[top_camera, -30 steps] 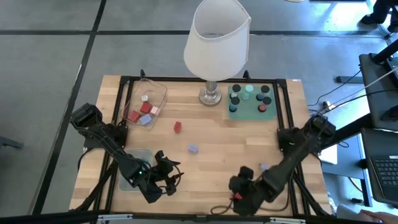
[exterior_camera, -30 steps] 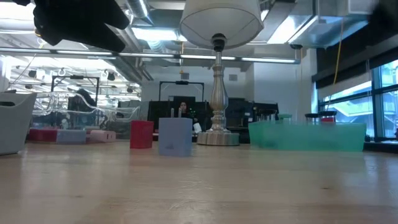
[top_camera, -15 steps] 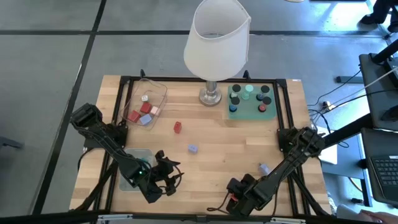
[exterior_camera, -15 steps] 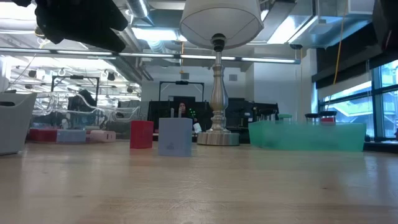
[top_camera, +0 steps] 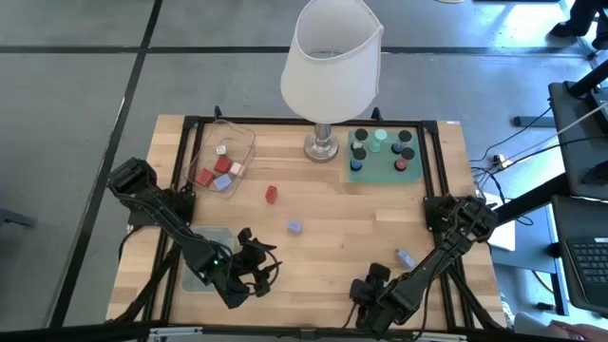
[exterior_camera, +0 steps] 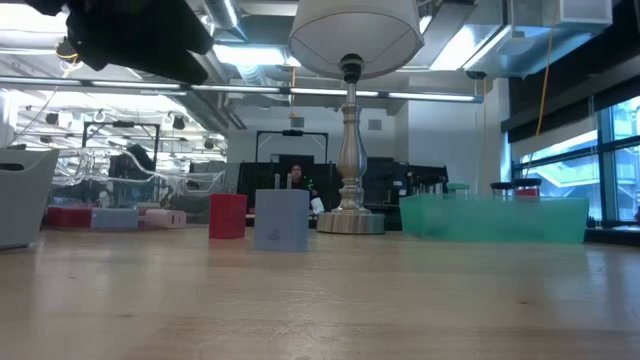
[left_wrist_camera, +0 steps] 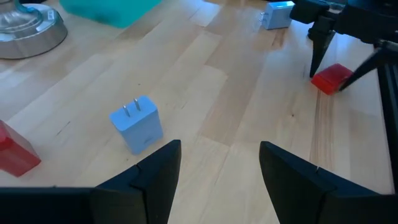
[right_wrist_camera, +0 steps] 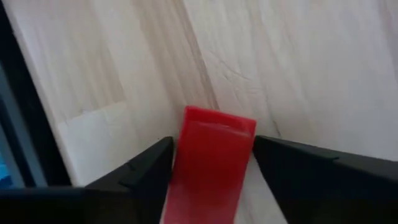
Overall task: Pick & Place Office items
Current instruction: Put the red digital timer into the gray bin
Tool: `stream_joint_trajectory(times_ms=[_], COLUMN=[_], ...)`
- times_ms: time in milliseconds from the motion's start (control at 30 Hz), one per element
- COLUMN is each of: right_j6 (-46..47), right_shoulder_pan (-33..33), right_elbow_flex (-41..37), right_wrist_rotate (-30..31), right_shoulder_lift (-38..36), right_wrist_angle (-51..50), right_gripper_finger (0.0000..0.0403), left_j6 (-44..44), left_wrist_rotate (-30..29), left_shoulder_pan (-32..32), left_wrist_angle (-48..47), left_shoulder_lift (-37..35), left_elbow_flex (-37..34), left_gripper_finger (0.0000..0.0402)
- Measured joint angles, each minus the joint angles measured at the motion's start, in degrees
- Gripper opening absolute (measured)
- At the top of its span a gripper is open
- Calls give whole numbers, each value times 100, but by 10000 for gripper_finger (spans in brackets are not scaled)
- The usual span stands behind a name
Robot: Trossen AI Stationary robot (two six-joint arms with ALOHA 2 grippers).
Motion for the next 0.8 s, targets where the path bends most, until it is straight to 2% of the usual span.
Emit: stream_joint_trajectory(times_ms=[200,367,500,633,700,800], right_j6=[-100,-131,-578,-1232,-1729,-2602], right_shoulder_pan=[0,-35,-167,-480,-674,-980], right_elbow_flex=[-17,-17,-32,118,178,178], right_wrist_rotate=[-4,-19,-66,416,709,814], right_shoulder_lift=[-7,-7,-52,-92,-106,-23], right_wrist_angle=[-66,-55,76,411,904,1924], right_gripper_finger=[155,155,155,156,160,162], left_j6=[38,109,152,151,153,153], left_wrist_rotate=[4,4,-4,-239,-456,-700], left_shoulder_pan=[0,0,0,0,0,0], left_wrist_angle=[-1,-1,1,1,1,1], left_shoulder_lift=[0,0,0,0,0,0], left_elbow_flex=[0,0,0,0,0,0], left_gripper_finger=[214,214,214,214,214,214])
